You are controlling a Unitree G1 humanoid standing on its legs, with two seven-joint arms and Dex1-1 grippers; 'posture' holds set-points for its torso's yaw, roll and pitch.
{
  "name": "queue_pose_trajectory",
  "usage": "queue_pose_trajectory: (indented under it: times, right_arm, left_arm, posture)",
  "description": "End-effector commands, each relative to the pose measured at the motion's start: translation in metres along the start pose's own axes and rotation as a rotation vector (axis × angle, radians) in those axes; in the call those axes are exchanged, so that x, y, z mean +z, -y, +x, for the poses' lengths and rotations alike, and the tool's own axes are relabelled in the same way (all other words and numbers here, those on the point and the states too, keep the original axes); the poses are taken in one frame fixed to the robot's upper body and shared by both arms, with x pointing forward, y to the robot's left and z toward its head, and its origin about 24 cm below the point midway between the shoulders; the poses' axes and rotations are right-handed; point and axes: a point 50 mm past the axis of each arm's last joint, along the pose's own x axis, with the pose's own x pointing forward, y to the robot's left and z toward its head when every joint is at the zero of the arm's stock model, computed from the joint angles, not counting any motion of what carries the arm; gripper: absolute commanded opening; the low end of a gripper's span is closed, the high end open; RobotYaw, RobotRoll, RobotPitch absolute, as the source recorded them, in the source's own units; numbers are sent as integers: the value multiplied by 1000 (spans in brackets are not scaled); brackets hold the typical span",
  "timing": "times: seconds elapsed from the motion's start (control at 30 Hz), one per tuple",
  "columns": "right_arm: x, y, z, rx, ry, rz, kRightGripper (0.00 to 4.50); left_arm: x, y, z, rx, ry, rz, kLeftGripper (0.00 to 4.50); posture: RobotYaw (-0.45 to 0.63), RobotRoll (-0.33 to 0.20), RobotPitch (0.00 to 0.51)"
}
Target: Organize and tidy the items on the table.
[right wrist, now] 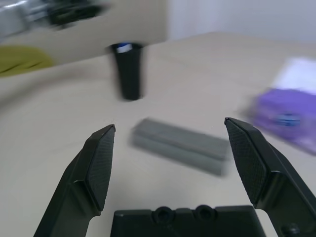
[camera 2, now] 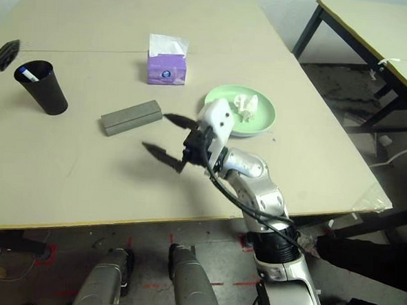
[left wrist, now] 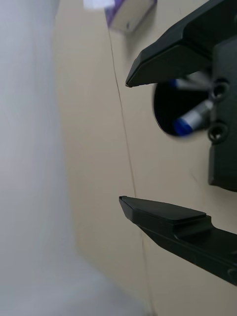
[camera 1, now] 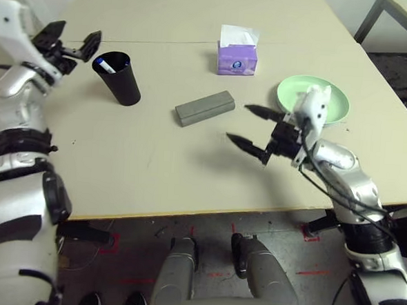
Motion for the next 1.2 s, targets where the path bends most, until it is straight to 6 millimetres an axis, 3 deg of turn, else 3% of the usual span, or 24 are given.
queue_pose_trajectory:
  times: [0.03, 0.17, 0.27, 0.47, 0.63, 0.8, 1.2]
  right_arm:
    - [-2, 34, -29, -253, -34, -1, 4500]
    - [-6, 63, -77, -510, -147, -121, 4500]
    - [-11, 73, -109, -660, -219, -180, 4500]
    - [-30, 73, -147, -844, -236, -126, 4500]
    - [-40, 66, -150, -839, -239, -89, 4500]
    - [-46, 64, -149, -833, -237, -76, 4500]
    - [-32, 65, -123, -812, -143, -89, 4500]
  left_arm:
    - [-3, -20, -32, 94, -10, -16, 4480]
    - [-19, -26, -76, 181, -63, -29, 4480]
    - [-32, -17, -97, 194, -114, -31, 4480]
    - [-57, 11, -113, 136, -196, -28, 4480]
    - [-64, 23, -117, 124, -210, -42, 4480]
    - [-57, 19, -121, 137, -212, -28, 4480]
    - [-45, 11, -128, 147, -234, 9, 4480]
  posture:
    - [-99, 0, 211]
    - [-96, 0, 223]
    - [-98, 0, 230]
    - [-96, 0, 227]
    - [-96, 0, 221]
    - [-74, 0, 223]
    - [-37, 0, 232]
